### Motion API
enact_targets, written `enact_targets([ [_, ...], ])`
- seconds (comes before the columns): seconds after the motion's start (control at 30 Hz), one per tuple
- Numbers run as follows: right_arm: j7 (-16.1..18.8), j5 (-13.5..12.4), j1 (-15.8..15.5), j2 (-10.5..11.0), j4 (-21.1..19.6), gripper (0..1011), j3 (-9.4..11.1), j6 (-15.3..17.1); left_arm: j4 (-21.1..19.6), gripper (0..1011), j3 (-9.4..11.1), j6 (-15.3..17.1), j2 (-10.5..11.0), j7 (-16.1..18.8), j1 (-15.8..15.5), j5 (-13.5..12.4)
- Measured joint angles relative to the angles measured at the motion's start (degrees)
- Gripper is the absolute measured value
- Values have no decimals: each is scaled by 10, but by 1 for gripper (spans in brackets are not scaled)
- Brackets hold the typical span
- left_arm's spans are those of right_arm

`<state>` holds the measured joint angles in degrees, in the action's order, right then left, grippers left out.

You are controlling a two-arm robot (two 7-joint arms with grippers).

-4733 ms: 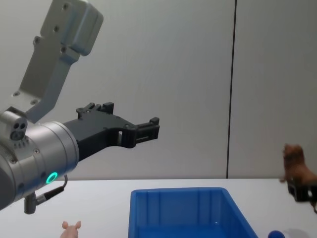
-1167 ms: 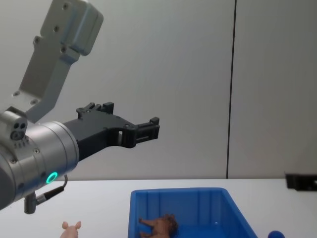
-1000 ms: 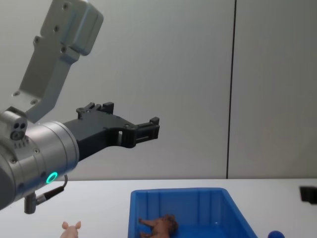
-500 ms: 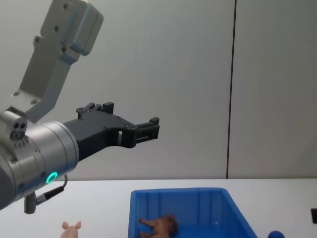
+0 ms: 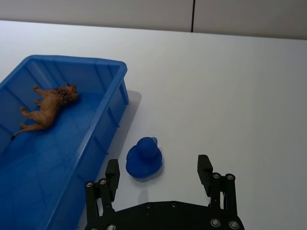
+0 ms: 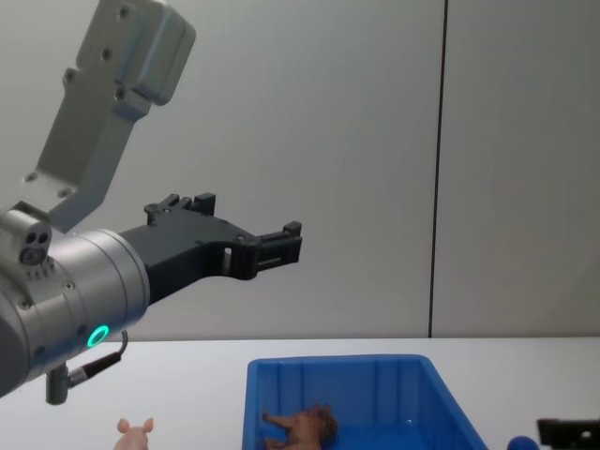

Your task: Pick up the two dolls from the table and place them into the box.

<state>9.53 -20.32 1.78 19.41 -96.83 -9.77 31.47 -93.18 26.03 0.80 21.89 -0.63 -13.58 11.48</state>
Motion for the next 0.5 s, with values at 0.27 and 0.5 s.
enact_targets([
  [0.27,21,25,38,-22,60,1001,-17,11,0,1001,0,0,0,0,0,0],
  [0.5,33,48,64,-36,101,1001,-28,17,0,1001,0,0,0,0,0,0],
])
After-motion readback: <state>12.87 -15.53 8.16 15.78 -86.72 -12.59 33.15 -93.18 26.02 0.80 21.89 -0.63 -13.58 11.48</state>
